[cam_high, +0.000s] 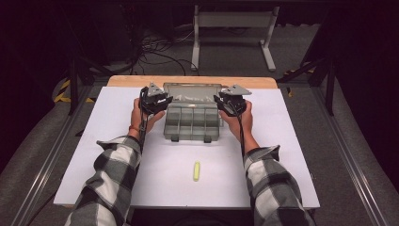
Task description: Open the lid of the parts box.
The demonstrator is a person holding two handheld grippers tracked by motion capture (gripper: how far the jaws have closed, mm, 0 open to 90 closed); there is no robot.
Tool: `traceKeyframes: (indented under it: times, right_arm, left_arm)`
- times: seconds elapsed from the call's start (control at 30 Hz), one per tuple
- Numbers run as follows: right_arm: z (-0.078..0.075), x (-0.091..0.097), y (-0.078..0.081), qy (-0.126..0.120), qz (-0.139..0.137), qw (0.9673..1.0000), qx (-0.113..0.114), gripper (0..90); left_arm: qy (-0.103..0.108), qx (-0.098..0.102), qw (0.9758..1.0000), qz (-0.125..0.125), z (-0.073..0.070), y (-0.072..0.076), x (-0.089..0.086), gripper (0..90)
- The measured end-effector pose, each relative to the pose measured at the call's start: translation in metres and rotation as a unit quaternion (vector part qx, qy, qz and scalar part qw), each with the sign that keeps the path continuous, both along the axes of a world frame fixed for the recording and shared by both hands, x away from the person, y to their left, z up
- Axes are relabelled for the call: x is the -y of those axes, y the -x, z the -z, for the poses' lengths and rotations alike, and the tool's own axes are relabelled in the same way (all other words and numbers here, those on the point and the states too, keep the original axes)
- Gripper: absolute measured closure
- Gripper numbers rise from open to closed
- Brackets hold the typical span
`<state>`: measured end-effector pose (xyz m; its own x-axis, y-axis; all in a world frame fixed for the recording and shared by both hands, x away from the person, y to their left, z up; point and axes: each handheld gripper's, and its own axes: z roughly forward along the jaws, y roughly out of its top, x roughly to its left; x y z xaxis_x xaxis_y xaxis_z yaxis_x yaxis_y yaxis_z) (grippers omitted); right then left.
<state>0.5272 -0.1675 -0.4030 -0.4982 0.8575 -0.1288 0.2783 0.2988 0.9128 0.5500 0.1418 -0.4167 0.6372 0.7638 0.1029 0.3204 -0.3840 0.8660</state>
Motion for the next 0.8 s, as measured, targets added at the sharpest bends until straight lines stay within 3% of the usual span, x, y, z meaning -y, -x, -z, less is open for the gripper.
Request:
traceKeyframes:
  times: [0.27,0.8]
  right_arm:
    - [0.01,0.002,-0.008,-0.035,0.015,0.9993,0.003,71.7]
    - [0.03,0.001,-0.02,-0.038,0.036,0.9983,-0.025,73.5]
  left_arm:
    - [0.004,-0.013,0.9999,-0.011,0.008,-0.007,0.002,68.9]
    - [-0.008,-0.037,0.999,-0.022,0.023,-0.017,0.005,69.0]
